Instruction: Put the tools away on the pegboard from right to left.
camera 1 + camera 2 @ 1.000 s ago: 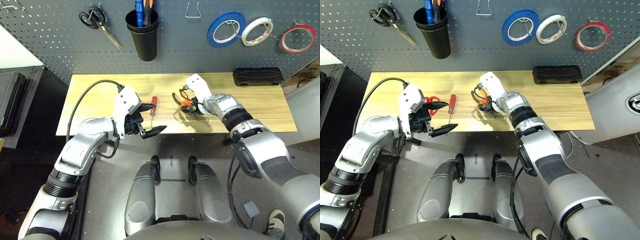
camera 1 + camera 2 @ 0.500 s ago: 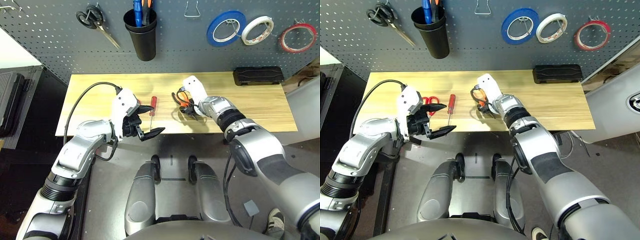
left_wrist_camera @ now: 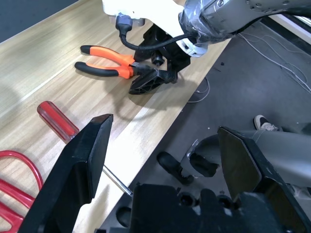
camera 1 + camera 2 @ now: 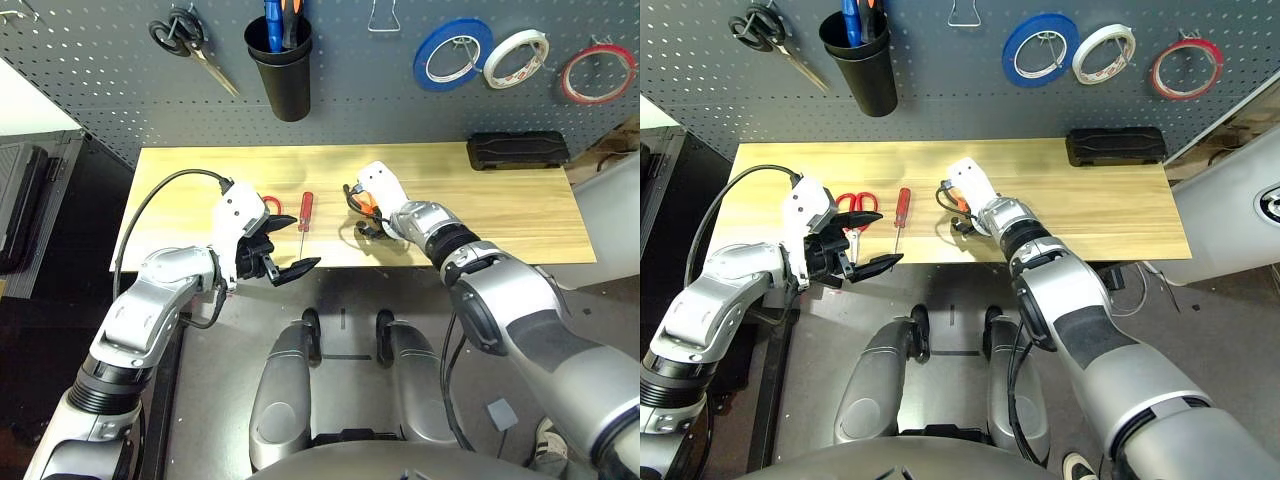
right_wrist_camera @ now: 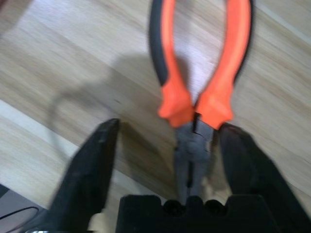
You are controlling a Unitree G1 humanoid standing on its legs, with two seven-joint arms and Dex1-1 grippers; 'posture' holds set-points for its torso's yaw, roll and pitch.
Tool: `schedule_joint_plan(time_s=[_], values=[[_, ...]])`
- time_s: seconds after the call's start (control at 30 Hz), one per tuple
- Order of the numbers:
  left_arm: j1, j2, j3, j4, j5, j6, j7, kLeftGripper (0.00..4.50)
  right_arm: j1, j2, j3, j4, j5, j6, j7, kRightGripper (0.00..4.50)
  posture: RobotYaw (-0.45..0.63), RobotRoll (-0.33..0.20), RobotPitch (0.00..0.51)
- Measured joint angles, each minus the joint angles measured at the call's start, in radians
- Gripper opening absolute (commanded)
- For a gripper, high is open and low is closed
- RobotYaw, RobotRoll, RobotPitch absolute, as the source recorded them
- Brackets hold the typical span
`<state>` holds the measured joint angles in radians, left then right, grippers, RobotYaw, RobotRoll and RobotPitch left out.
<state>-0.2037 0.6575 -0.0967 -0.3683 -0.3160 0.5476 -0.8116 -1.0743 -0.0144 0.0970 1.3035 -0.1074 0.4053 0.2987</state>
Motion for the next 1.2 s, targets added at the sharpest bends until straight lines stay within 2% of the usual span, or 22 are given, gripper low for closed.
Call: schedule_joint_plan(time_s=[0.17,0.2,0.7,0.83,0.97,1.07,1.2], values=[[0.017,0.000,0.002,-0.021,-0.001,0.012,0.008,4.50,0.000,0.009,-0.001,0.002,-0.012,-0.013,-0.002,0.99,0.16,0.000,0.321],[0.017,0.000,0.003,-0.022,-0.001,0.013,0.010,4.50,0.000,0.009,0.000,0.003,-0.015,-0.015,-0.003,0.74,0.16,0.000,0.321],[0.010,-0.015,0.008,-0.018,0.000,0.016,0.022,4.50,0.005,-0.014,-0.033,-0.010,-0.018,-0.092,-0.011,0.75,0.13,0.000,0.309],[-0.012,-0.032,0.009,0.000,0.002,-0.008,0.026,4.50,0.049,-0.046,-0.033,-0.071,-0.014,-0.126,0.017,0.75,0.12,0.000,0.299],[-0.052,-0.075,0.026,0.021,-0.001,-0.059,0.037,4.50,0.146,-0.088,-0.032,-0.252,0.005,-0.146,0.102,0.75,0.12,0.000,0.280],[-0.071,-0.100,0.045,0.026,-0.006,-0.081,0.045,4.50,0.256,-0.138,-0.031,-0.485,0.038,-0.151,0.197,0.75,0.11,0.000,0.275],[-0.106,-0.112,0.076,0.033,-0.009,-0.116,0.058,4.50,0.321,-0.192,-0.032,-0.713,0.082,-0.097,0.277,0.75,0.10,0.000,0.266]])
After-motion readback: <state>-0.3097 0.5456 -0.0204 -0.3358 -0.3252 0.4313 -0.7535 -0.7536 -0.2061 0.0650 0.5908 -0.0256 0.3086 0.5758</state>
